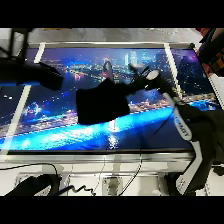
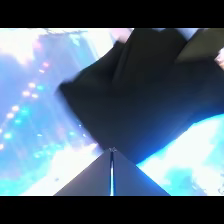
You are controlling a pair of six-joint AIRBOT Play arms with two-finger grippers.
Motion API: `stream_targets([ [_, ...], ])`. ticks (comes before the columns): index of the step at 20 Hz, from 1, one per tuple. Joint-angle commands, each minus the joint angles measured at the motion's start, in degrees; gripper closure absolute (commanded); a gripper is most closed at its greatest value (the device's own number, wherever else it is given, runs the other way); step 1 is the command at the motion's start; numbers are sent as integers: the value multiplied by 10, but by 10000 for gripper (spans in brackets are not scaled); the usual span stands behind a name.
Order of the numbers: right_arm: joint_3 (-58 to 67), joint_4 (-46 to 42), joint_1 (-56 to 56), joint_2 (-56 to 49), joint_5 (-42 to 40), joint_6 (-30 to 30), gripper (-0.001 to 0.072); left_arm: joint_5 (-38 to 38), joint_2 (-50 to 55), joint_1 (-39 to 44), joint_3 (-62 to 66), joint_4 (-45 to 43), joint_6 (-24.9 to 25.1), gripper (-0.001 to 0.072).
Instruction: Fold the clothes and pants, and hang the long-sleeved shirts on hangers.
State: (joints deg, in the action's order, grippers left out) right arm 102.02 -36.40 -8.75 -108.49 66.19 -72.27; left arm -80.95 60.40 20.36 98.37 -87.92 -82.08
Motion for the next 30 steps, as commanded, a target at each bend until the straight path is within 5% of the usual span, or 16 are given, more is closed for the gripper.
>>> stream_targets([
  [1,23,5,85,91,42,-46,688,1,-31,-12,0,-6,0,695],
  [5,23,-16,252,199,121,-101,688,1,-43,-12,0,-6,0,695],
  [14,17,-280,663,290,263,-256,688,1,-43,-12,0,-6,0,695],
  [21,10,-462,781,294,357,-352,684,3,-37,-12,0,-6,0,695],
  [22,10,-468,781,293,374,-349,542,3,-33,-12,0,-6,0,695],
  [24,10,-469,780,292,385,-346,17,3,-25,-12,0,-5,0,695],
  [30,10,-490,779,292,368,-343,65,3,-7,-12,0,-5,0,695],
])
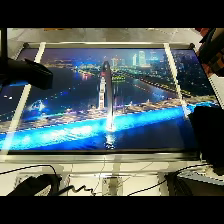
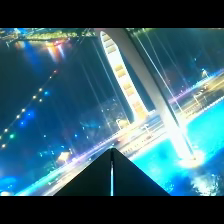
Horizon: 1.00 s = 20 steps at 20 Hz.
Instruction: Fold the clothes and pants, and hang the long-sleeved shirts on hangers.
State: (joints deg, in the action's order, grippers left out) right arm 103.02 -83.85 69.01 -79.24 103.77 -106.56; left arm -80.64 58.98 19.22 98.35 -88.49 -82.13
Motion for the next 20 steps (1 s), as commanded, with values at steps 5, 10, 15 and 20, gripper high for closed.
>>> stream_targets([
  [5,0,19,-61,0,-64,42,688,0,7,0,0,0,0,695],
  [10,0,40,-290,0,-148,66,689,0,7,0,0,0,0,695],
  [15,0,27,-601,0,-260,129,689,0,7,0,0,0,0,695],
  [20,0,-2,-852,-5,-340,232,688,0,7,0,0,0,0,695],
])
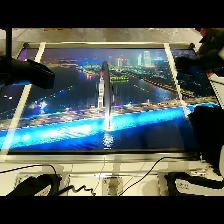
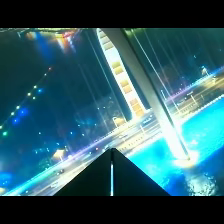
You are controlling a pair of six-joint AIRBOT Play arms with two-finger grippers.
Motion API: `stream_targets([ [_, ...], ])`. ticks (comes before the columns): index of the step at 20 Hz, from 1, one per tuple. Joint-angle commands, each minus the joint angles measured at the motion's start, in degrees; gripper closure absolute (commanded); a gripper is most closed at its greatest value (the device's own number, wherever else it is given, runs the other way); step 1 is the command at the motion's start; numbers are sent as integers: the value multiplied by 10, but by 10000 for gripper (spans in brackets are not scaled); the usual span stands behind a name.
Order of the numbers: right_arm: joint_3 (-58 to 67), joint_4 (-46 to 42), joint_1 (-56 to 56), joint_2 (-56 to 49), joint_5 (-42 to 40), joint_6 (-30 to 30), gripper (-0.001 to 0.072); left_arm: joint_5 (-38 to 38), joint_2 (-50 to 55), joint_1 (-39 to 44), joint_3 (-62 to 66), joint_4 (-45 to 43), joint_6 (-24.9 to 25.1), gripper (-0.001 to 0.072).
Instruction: Fold the clothes and pants, and hang the long-sleeved shirts on hangers.
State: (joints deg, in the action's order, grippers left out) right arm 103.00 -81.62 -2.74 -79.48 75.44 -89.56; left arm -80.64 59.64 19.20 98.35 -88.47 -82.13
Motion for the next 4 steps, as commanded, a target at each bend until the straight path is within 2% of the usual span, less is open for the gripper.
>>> stream_targets([
  [1,0,-40,-167,-6,-66,71,688,0,0,0,0,0,0,695],
  [4,0,-53,-223,-19,-67,72,687,0,0,0,0,0,0,695],
])
